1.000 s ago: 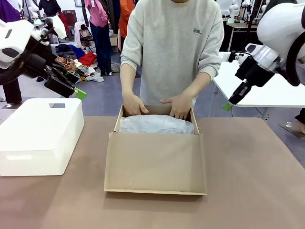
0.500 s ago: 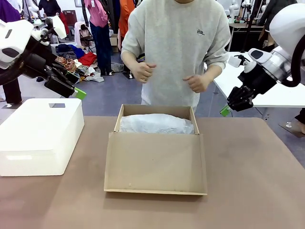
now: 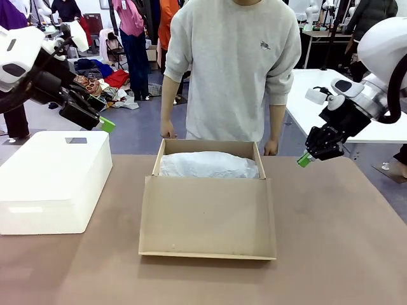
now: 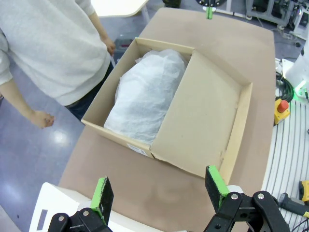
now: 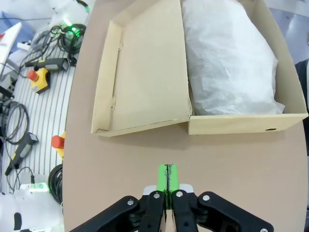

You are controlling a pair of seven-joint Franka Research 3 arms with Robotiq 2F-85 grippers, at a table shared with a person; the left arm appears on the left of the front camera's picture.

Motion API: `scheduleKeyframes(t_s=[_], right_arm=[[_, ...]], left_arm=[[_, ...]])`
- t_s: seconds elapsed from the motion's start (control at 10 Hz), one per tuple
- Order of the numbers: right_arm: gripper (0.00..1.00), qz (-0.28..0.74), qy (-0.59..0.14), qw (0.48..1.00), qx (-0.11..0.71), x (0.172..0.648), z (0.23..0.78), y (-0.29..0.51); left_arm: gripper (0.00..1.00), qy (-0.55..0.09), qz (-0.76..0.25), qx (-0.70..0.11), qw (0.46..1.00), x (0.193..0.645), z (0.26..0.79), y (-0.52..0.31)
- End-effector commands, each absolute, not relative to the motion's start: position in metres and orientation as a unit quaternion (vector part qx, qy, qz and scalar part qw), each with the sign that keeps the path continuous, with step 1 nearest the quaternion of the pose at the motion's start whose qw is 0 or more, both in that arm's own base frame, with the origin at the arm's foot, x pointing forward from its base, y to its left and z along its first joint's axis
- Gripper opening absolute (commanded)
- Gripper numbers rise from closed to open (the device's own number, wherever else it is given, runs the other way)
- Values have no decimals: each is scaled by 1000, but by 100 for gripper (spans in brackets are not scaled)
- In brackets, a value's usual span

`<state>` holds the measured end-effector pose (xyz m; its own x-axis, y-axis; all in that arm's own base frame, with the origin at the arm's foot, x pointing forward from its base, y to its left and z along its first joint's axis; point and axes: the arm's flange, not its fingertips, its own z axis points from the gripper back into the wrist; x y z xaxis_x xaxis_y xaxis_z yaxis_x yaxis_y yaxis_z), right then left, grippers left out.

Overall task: Pack the shoes into the box.
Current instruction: Close the Shoes Box.

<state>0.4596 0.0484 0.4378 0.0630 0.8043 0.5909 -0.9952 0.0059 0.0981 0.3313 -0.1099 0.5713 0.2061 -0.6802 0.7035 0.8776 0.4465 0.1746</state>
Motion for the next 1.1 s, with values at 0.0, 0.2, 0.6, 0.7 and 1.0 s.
scheduleKeyframes(t_s=[0.0,0.2,0.6,0.7,1.0], right_arm=[[0,655,-195,684,254,459,442,49],[0,655,-195,684,254,459,442,49],[0,700,-196,634,264,456,420,47],[0,708,-200,623,267,454,413,45],[0,728,-217,587,279,448,389,44]], left_arm=[[100,-372,-510,-138,763,331,572,-110],[100,-372,-510,-138,763,331,572,-110],[100,-372,-510,-138,763,331,572,-110],[100,-372,-510,-138,763,331,572,-110],[100,-372,-510,-138,763,331,572,-110]])
